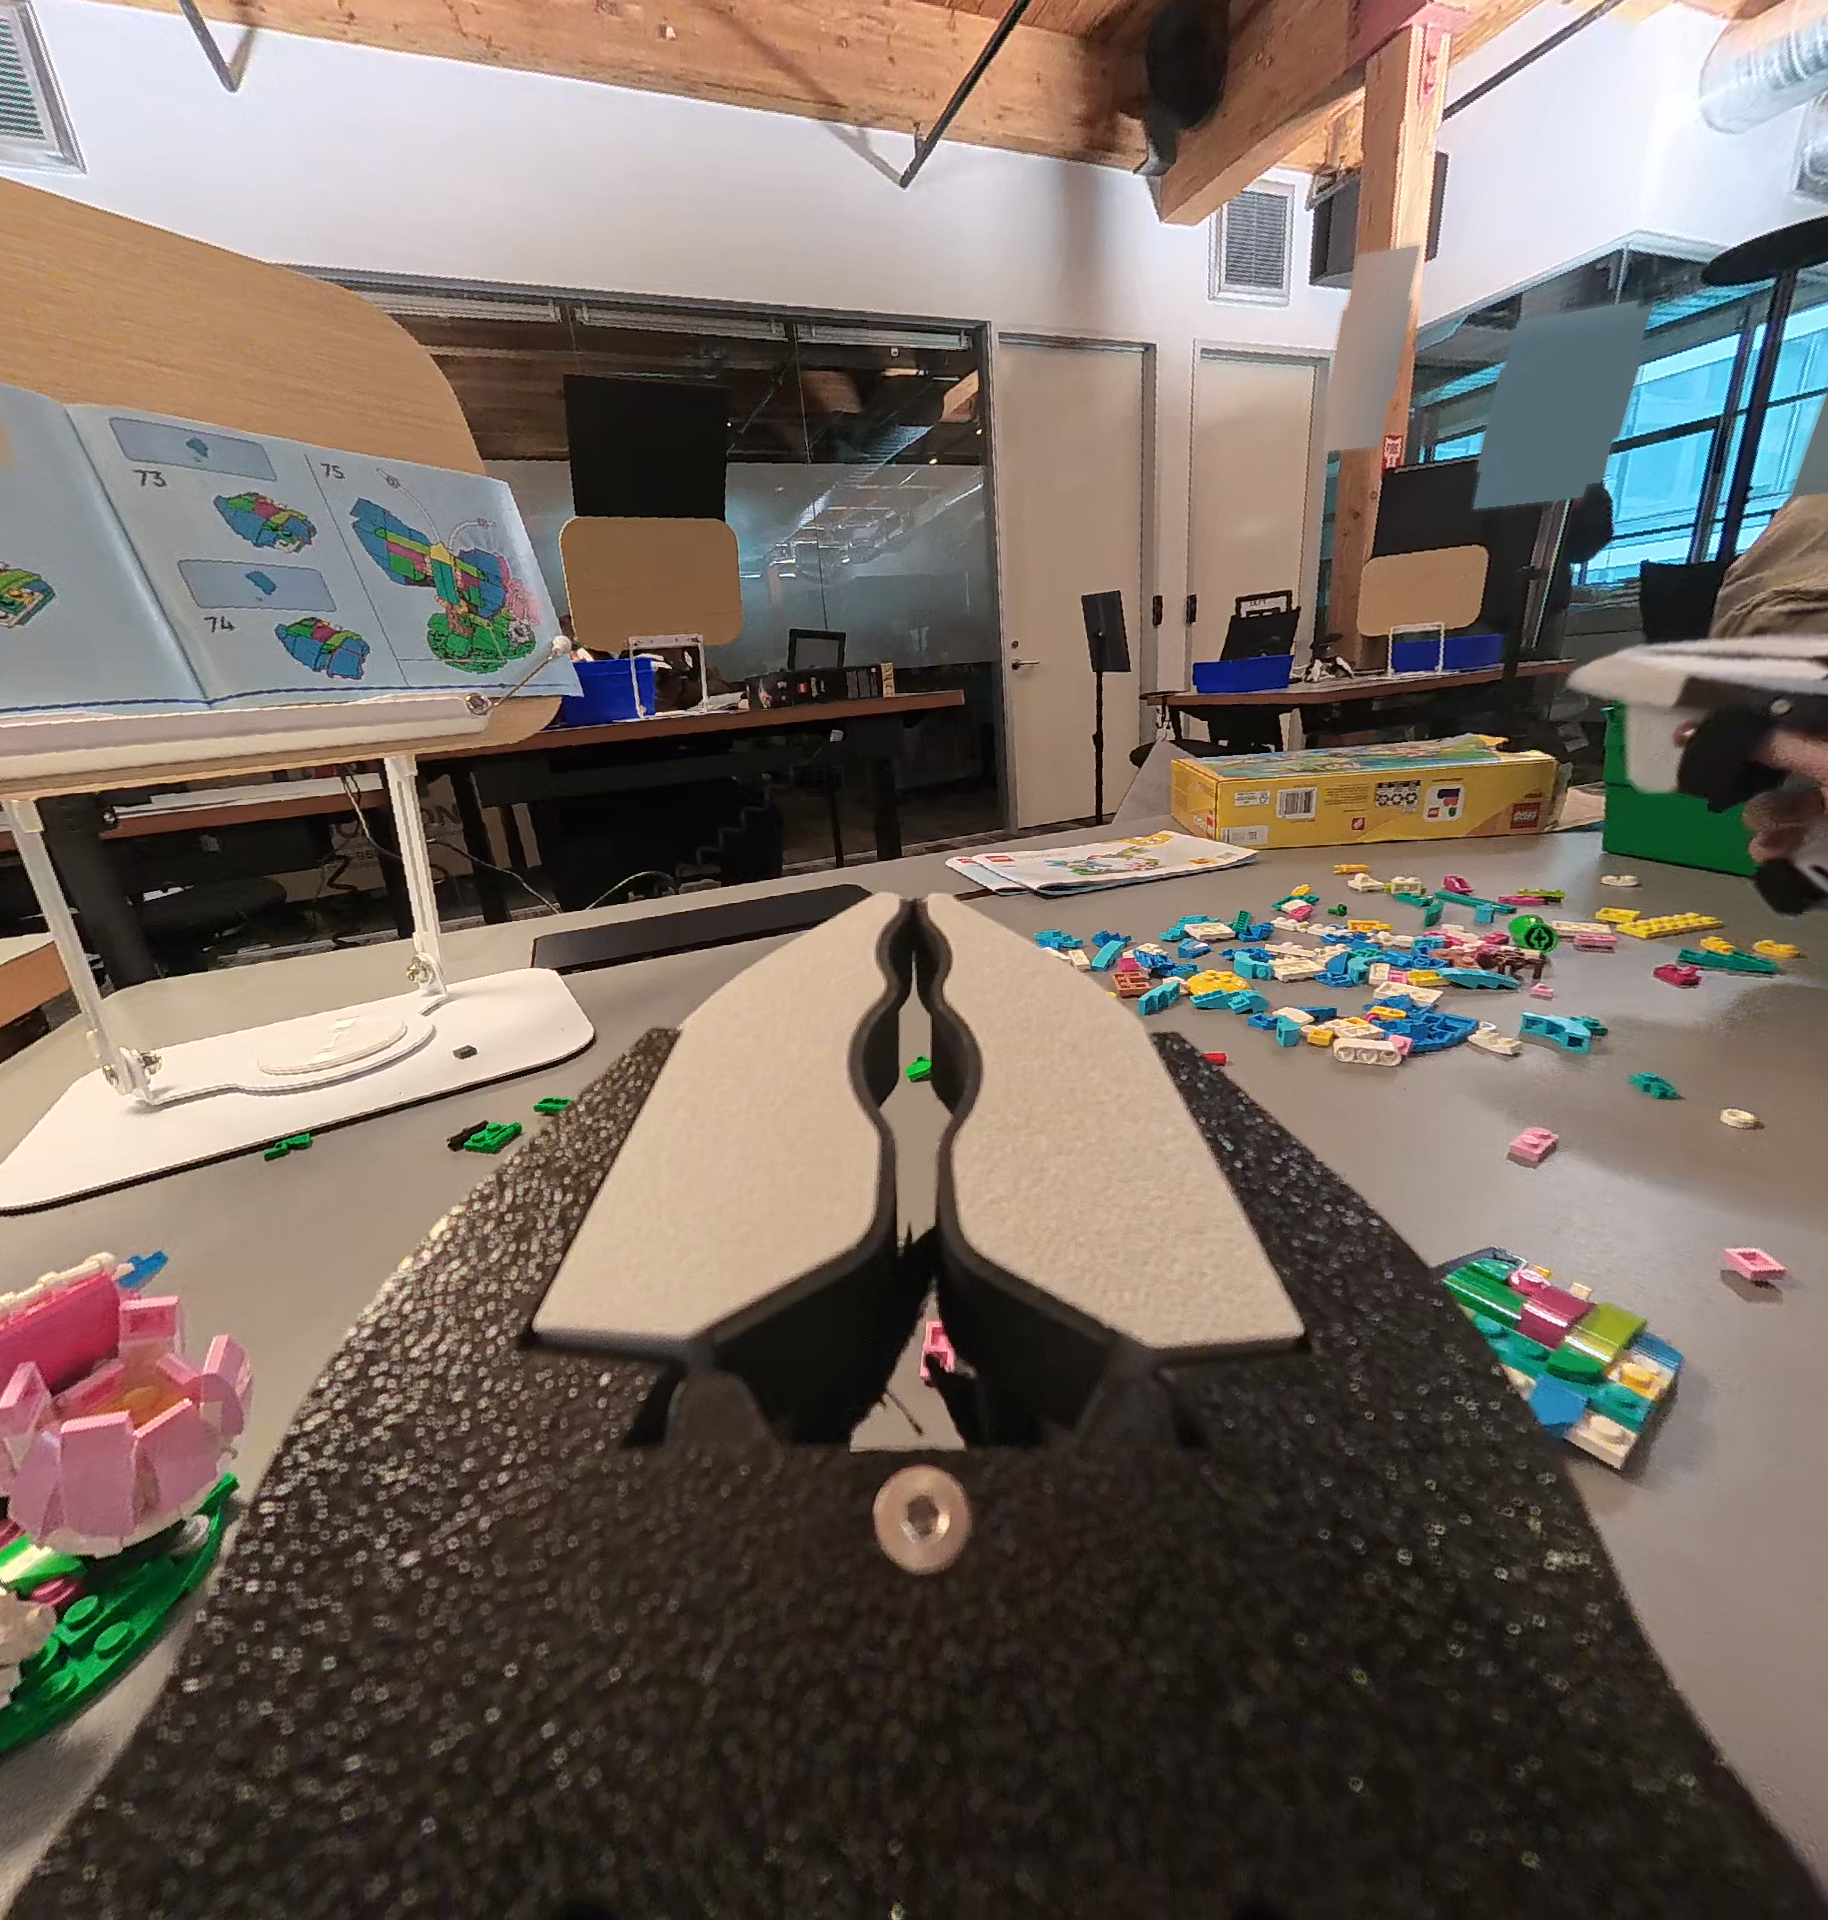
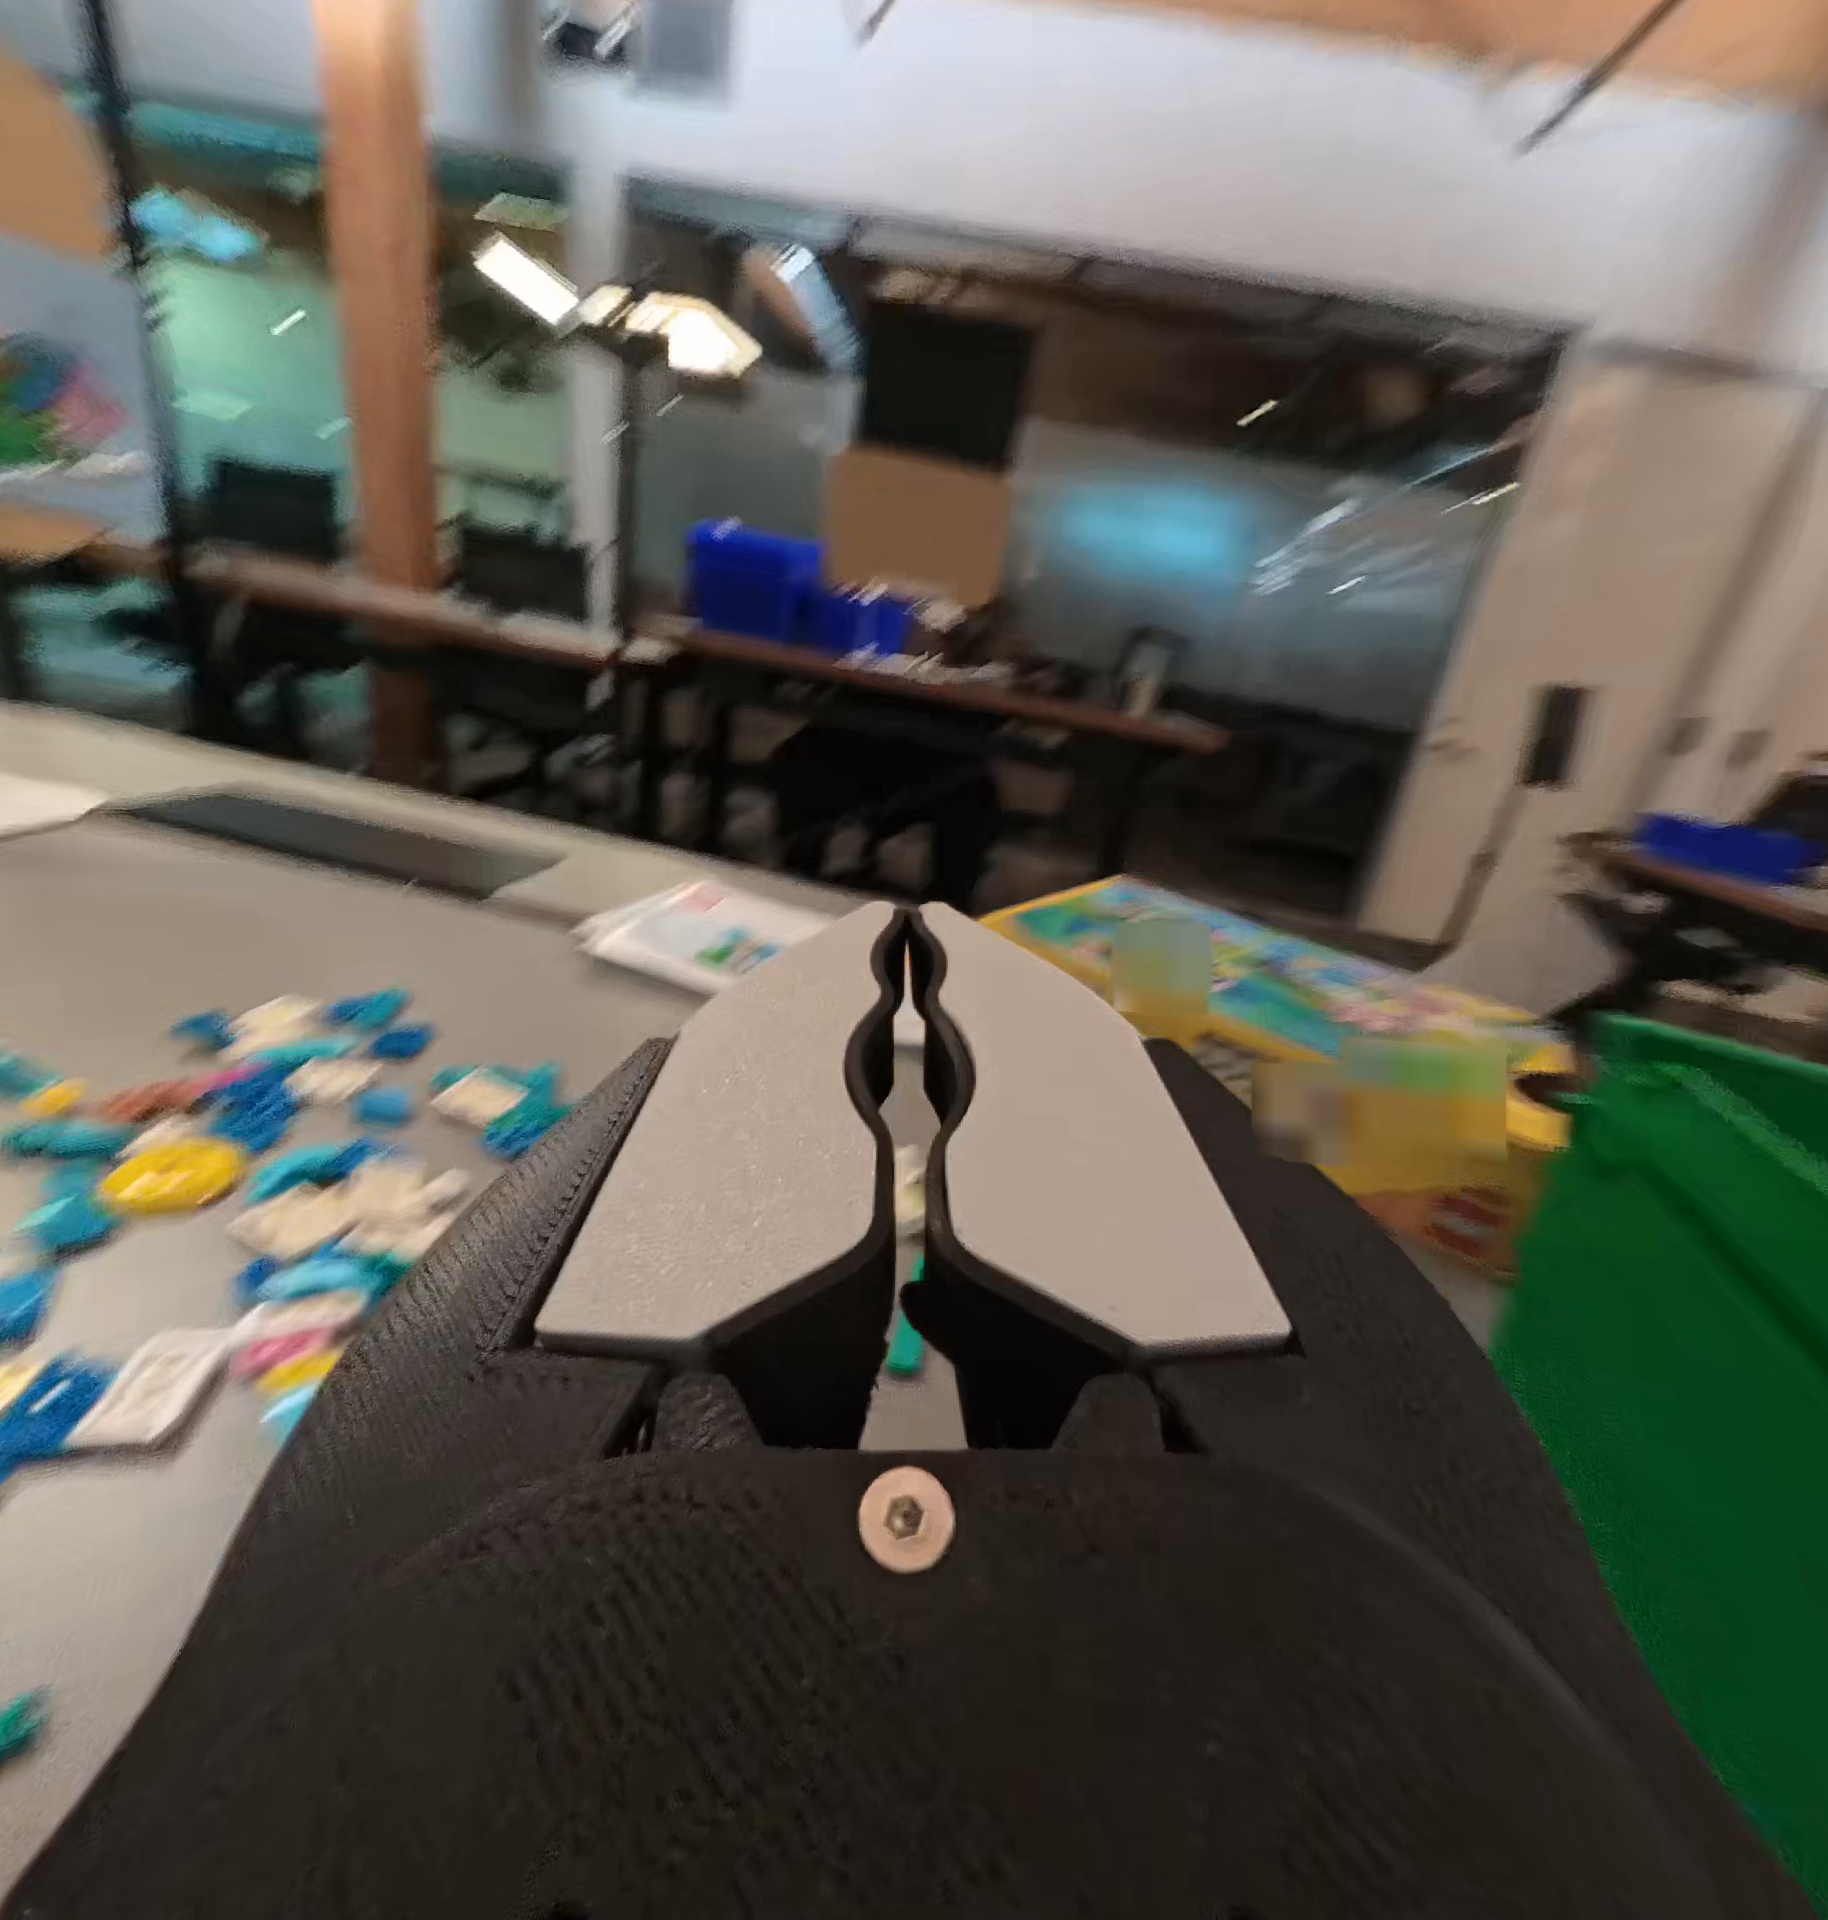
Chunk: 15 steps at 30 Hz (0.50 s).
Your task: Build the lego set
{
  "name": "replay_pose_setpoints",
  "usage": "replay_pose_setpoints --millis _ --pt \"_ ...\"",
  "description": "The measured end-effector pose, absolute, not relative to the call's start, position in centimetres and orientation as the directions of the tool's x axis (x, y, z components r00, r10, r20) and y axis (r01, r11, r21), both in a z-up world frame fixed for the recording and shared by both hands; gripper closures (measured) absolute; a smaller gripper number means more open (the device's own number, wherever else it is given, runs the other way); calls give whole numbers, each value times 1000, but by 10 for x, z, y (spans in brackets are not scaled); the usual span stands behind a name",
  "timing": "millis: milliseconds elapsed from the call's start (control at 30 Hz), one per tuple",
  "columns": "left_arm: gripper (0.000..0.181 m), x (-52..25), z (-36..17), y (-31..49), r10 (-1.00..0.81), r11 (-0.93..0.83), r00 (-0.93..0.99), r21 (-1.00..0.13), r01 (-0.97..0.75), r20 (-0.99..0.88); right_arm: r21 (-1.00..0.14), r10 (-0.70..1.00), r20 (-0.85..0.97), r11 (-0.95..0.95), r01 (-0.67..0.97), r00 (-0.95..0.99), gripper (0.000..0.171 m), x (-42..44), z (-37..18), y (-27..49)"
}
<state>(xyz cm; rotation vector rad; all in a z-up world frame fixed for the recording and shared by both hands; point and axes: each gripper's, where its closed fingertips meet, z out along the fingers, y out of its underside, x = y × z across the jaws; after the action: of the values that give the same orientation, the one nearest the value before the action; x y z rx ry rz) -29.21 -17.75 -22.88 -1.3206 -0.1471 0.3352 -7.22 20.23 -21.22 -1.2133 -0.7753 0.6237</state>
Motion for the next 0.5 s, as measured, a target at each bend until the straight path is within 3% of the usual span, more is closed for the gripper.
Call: replay_pose_setpoints --millis 133,267,400,500 --pt "181 -293 -229 -177 326 209 942 -965 -156 -81 -979 965 90 40 199 247 157 -136 -264 159" --pt "181 -294 -228 -177 326 212 943 -966 -149 -74 -904 999 52 46 425 2 149 -184 -293 132" --pt "181 -295 -229 -177 324 213 943 -966 -147 -72 -756 987 -142 -57 652 -77 145 -221 -316 126" --pt "181 -295 -228 -177 322 216 944 -966 -142 -67 -633 991 -133 -78 770 -9 145 -238 -332 137"
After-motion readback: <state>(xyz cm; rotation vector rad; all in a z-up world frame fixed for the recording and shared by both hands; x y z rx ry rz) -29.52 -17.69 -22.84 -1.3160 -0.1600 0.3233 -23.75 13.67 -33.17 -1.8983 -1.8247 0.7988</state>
